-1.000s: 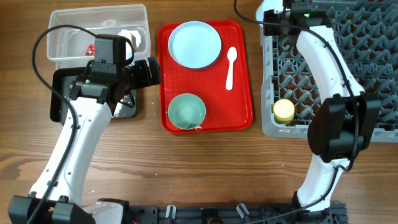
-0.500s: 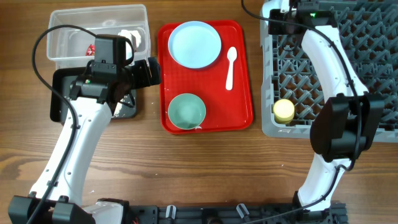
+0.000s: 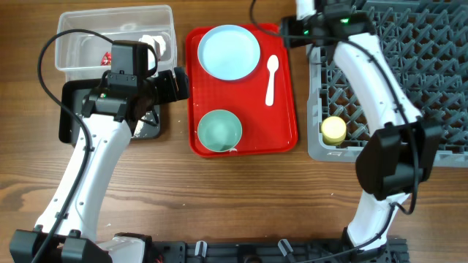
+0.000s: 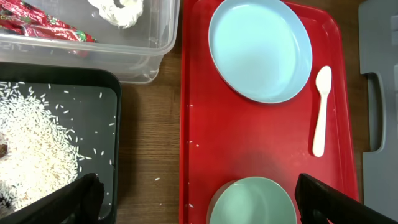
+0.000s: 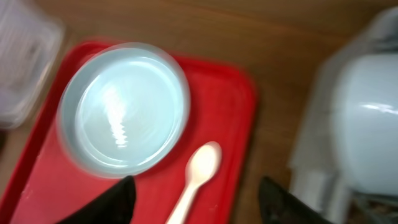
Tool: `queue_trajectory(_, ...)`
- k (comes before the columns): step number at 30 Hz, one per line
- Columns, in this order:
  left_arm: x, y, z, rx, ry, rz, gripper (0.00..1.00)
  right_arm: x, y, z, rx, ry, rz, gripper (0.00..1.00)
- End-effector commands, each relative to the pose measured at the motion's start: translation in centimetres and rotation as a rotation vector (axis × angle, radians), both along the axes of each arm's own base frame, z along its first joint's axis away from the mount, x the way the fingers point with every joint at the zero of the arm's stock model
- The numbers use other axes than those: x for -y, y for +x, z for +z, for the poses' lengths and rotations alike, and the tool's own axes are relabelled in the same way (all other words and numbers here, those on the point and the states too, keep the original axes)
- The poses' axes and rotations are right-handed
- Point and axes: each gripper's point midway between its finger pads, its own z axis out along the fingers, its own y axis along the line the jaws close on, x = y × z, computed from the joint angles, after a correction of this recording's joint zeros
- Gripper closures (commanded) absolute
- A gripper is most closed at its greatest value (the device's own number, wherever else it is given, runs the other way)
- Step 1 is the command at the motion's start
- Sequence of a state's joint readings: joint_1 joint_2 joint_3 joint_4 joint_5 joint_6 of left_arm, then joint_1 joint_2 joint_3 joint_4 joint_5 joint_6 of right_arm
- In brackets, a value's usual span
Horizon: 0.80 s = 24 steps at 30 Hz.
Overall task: Sort waste into correct bins and load items into the dishwasher rack
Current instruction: 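Reach the right gripper to the green bowl and grasp its rim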
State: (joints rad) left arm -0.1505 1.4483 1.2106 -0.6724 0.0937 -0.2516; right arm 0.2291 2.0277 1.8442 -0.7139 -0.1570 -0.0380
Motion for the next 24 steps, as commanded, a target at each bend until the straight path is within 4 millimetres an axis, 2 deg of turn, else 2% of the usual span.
queue_trajectory(1,-0.1,0.2,-0.1,0.003,0.018,-0.004,0.00,-7.1,-5.3,-2.3,-0.212,0.135,0.137,0.29)
queue_trajectory(4,-0.1,0.2,-0.1,0.003,0.017,-0.004,0.00,-9.2,-9.8,-4.7,-0.437,0.180,0.085,0.28)
queue_trajectory(5,-0.1,0.2,-0.1,0.003,0.018,-0.004,0.00,-10.2,-12.0,-6.1,-0.521,0.179,0.084,0.29)
queue_trajectory(8,-0.1,0.2,-0.1,0.003,0.017,-0.004,0.00,-11.7,-15.7,-9.3,-0.631,0.140,0.080,0.29)
queue_trajectory(10,-0.1,0.2,-0.1,0.003,0.018,-0.004,0.00,-11.8,-17.2,-11.3,-0.676,0.118,0.031,0.29)
queue_trajectory(13,-0.1,0.2,-0.1,0.003,0.018,-0.004,0.00,-11.4,-18.3,-13.4,-0.722,0.124,-0.031,0.33)
queue_trajectory(16,-0.1,0.2,-0.1,0.003,0.017,-0.004,0.00,-11.3,-18.5,-13.7,-0.735,0.127,-0.045,0.37)
queue_trajectory(23,-0.1,0.2,-0.1,0.003,0.017,-0.004,0.00,-11.3,-18.7,-14.4,-0.756,0.125,-0.058,0.79)
queue_trajectory(24,-0.1,0.2,-0.1,0.003,0.017,-0.004,0.00,-11.4,-18.8,-14.6,-0.764,0.126,-0.057,0.80)
